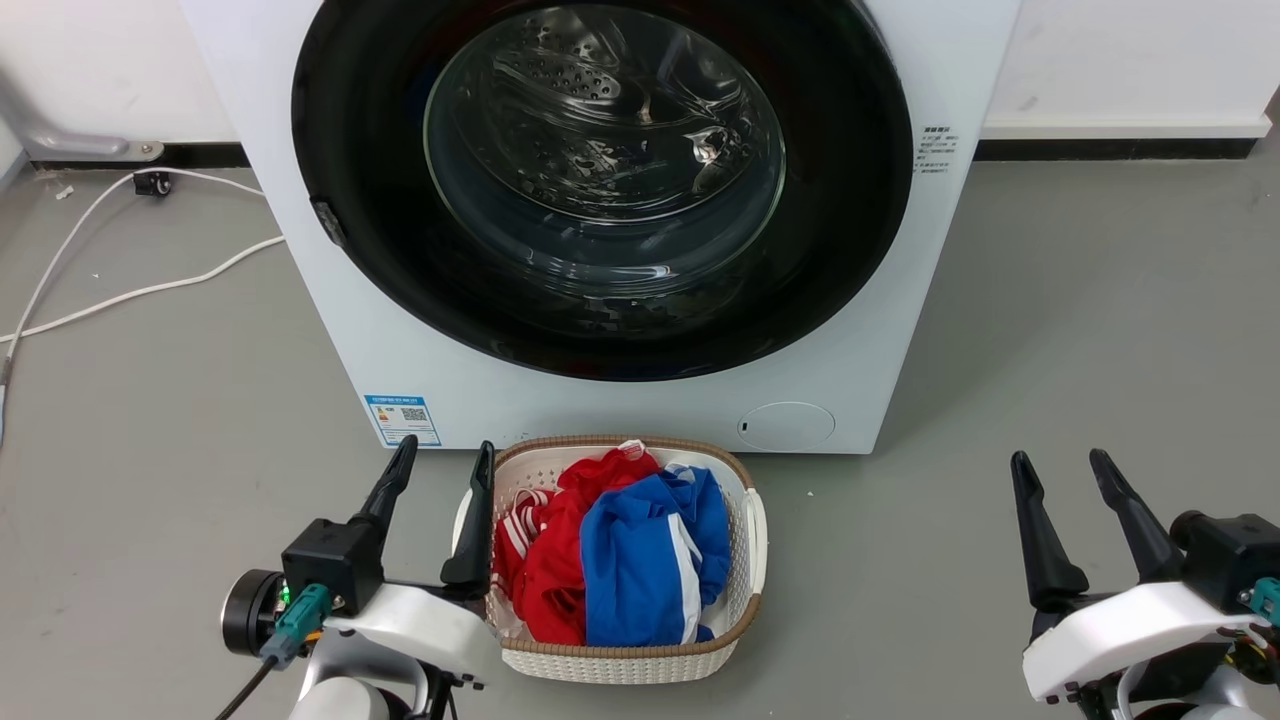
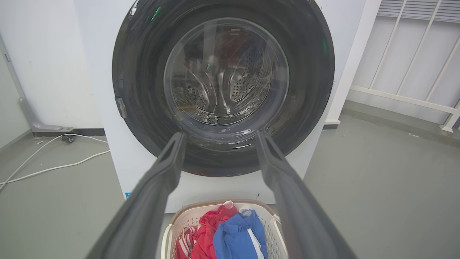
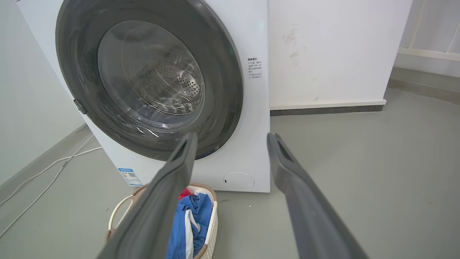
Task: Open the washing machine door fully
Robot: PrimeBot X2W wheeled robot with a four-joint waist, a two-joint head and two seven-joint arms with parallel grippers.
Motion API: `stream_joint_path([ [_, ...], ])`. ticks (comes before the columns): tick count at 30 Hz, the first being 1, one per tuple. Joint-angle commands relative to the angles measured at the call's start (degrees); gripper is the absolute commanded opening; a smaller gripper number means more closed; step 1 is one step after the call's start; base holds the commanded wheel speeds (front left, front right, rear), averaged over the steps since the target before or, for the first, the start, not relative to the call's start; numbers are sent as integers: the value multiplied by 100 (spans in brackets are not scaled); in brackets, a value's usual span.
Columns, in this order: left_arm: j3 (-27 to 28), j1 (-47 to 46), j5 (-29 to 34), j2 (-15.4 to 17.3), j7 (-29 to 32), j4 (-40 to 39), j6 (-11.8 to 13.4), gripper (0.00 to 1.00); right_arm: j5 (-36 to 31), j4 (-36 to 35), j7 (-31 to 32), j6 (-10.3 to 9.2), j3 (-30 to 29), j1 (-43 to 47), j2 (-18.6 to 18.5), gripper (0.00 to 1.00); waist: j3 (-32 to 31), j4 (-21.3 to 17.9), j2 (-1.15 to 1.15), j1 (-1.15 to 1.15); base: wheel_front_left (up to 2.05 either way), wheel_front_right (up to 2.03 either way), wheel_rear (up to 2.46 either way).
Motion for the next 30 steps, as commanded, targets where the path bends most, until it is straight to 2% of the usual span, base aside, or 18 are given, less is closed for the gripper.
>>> stream_joint_path([
  [1,-3,-84,113,-4,-59,-7,-14,100,-100,-63,-4,11,-10,51,12,100,-1,2,0,0,0,0,0],
  [12,56,-83,296,-92,-168,286,-201,100,-299,10,-62,13,-15,55,18,100,-16,8,0,0,0,0,0],
  [24,155,-153,525,-184,-296,568,-252,100,-546,83,-149,8,-23,67,23,100,-44,19,0,0,0,0,0],
  [30,215,-168,416,-215,-284,637,-293,100,-352,174,-157,8,-43,30,23,100,-50,10,0,0,0,0,0],
])
